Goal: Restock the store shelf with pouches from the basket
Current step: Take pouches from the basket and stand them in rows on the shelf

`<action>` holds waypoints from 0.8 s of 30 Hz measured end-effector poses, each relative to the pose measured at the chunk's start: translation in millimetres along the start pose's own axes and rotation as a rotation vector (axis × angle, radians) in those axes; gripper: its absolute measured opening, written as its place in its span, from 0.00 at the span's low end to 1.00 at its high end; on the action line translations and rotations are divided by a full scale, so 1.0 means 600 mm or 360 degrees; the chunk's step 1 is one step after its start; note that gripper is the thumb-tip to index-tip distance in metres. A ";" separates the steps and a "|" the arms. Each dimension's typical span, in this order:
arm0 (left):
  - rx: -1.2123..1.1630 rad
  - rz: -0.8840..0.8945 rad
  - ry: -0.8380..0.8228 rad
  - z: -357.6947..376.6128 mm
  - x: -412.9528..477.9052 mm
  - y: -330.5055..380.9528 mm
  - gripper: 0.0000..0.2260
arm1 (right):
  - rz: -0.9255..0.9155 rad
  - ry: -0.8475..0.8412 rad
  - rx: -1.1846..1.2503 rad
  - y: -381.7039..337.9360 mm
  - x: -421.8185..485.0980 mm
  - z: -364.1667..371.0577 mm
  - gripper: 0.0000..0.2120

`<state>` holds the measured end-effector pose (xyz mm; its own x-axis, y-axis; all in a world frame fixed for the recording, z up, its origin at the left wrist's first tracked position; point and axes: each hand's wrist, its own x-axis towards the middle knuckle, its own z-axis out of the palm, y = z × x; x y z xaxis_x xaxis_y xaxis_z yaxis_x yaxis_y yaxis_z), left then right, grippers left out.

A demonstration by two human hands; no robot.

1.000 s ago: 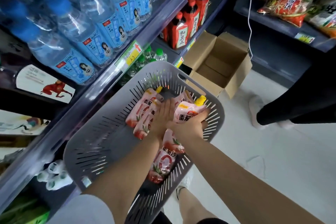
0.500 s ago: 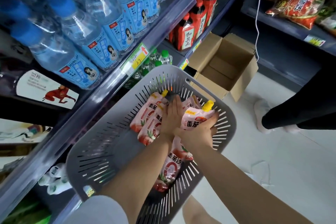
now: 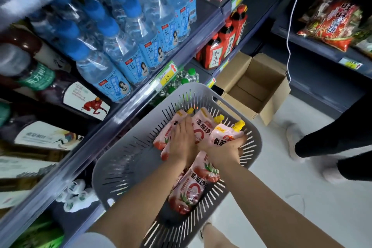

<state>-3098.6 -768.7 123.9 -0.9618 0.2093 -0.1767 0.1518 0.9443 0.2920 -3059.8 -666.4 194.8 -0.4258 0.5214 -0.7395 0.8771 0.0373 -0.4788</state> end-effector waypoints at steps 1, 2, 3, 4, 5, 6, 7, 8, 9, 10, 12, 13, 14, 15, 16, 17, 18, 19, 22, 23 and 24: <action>-0.0011 -0.0017 0.0044 -0.001 -0.001 -0.005 0.36 | -0.0034 -0.0003 -0.0019 0.000 -0.001 -0.002 0.60; -0.0003 -0.0045 0.0045 -0.014 -0.004 -0.004 0.40 | -0.0081 -0.0018 -0.0043 -0.003 -0.008 -0.007 0.60; -0.0029 -0.0081 0.0049 -0.024 -0.006 -0.004 0.45 | -0.0121 -0.0023 -0.0057 -0.004 -0.009 -0.010 0.60; -0.0052 -0.0130 0.0041 -0.035 -0.009 -0.005 0.49 | -0.0151 -0.0023 -0.0071 -0.008 -0.013 -0.016 0.60; -0.0087 -0.0188 0.0037 -0.047 -0.012 -0.008 0.51 | -0.0200 -0.0001 -0.0076 -0.011 -0.017 -0.021 0.60; -0.0104 -0.0241 0.0005 -0.061 -0.018 -0.010 0.52 | -0.0239 0.0022 -0.0089 -0.015 -0.022 -0.027 0.61; -0.0093 -0.0271 -0.0001 -0.072 -0.023 -0.015 0.53 | -0.0294 0.0032 -0.0103 -0.017 -0.024 -0.030 0.61; -0.0072 -0.0291 -0.0006 -0.084 -0.032 -0.021 0.54 | -0.0348 0.0026 -0.0140 -0.019 -0.031 -0.033 0.61; -0.0045 -0.0305 -0.0002 -0.094 -0.041 -0.026 0.56 | -0.0413 0.0014 -0.0187 -0.020 -0.037 -0.035 0.61; -0.0020 -0.0322 0.0011 -0.104 -0.054 -0.031 0.57 | -0.0476 0.0006 -0.0233 -0.022 -0.045 -0.037 0.61; 0.0014 -0.0361 0.0048 -0.123 -0.081 -0.040 0.59 | -0.0606 -0.0024 -0.0301 -0.022 -0.061 -0.040 0.61; 0.0027 -0.0366 0.0072 -0.132 -0.095 -0.044 0.60 | -0.0644 -0.0040 -0.0310 -0.022 -0.069 -0.041 0.61; 0.0053 -0.0363 0.0093 -0.141 -0.110 -0.049 0.60 | -0.0648 -0.0054 -0.0301 -0.024 -0.081 -0.042 0.61; 0.0061 -0.0358 0.0117 -0.151 -0.125 -0.053 0.60 | -0.0650 -0.0051 -0.0273 -0.023 -0.091 -0.042 0.62; 0.0056 -0.0358 0.0134 -0.161 -0.141 -0.058 0.60 | -0.0656 -0.0046 -0.0256 -0.023 -0.104 -0.041 0.62; 0.0040 -0.0359 0.0156 -0.171 -0.156 -0.062 0.59 | -0.0680 -0.0045 -0.0255 -0.021 -0.117 -0.040 0.63; 0.0019 -0.0365 0.0173 -0.181 -0.172 -0.066 0.58 | -0.0723 -0.0054 -0.0262 -0.019 -0.133 -0.040 0.62; -0.0016 -0.0375 0.0195 -0.192 -0.190 -0.070 0.57 | -0.0781 -0.0065 -0.0263 -0.016 -0.148 -0.039 0.62; -0.0165 -0.0391 0.0303 -0.228 -0.259 -0.083 0.57 | -0.0924 -0.0069 -0.0212 0.000 -0.202 -0.037 0.61; -0.0190 -0.0380 0.0342 -0.243 -0.282 -0.089 0.57 | -0.0945 -0.0068 -0.0182 0.006 -0.221 -0.036 0.60; -0.0215 -0.0379 0.0382 -0.257 -0.306 -0.096 0.56 | -0.0969 -0.0071 -0.0172 0.010 -0.243 -0.035 0.60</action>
<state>-2965.9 -900.7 284.5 -0.9950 -0.0935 -0.0340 -0.0993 0.9138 0.3938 -2987.8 -724.2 309.6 -0.8637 0.3431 -0.3692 0.4906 0.4043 -0.7719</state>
